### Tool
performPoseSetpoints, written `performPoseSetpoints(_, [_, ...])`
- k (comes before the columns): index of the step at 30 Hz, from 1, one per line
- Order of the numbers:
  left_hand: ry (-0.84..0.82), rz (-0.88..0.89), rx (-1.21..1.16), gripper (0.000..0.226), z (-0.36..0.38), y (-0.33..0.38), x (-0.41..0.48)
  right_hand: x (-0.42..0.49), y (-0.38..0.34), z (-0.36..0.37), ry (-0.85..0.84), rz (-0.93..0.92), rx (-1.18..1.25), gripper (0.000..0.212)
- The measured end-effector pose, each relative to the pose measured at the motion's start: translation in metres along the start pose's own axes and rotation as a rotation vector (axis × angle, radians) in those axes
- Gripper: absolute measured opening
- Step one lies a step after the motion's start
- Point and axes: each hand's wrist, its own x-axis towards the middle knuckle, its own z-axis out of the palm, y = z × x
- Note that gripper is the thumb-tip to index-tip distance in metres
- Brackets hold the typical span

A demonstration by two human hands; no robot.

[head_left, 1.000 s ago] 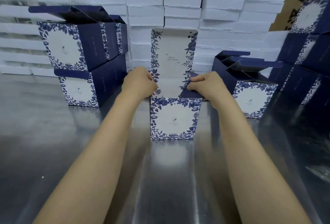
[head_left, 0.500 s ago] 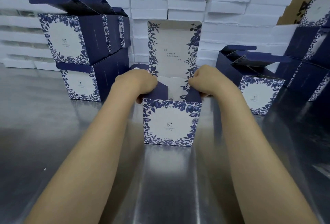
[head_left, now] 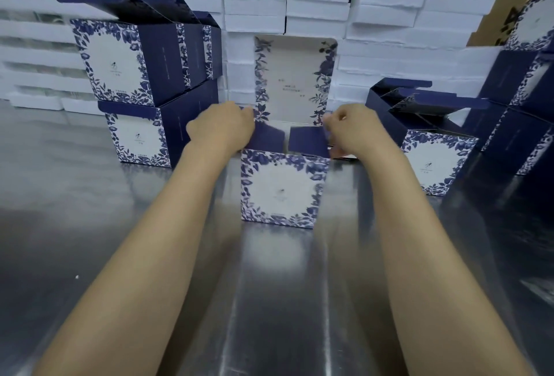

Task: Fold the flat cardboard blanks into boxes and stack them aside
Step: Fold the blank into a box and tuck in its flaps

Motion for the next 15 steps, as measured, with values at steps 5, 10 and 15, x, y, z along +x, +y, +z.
performPoseSetpoints(5, [-0.248,0.003,-0.064,0.052,-0.017,-0.011,0.008,-0.004,-0.005,-0.016,-0.281,0.149,0.058,0.048])
performPoseSetpoints(10, [-0.339,0.042,-0.005,0.043,-0.019,-0.012,0.004,-0.011,-0.01,-0.008,-0.414,0.203,-0.087,0.047])
performPoseSetpoints(15, [-0.381,0.072,0.066,0.039,-0.022,-0.01,-0.002,-0.011,-0.007,-0.004,-0.368,0.166,-0.065,0.041])
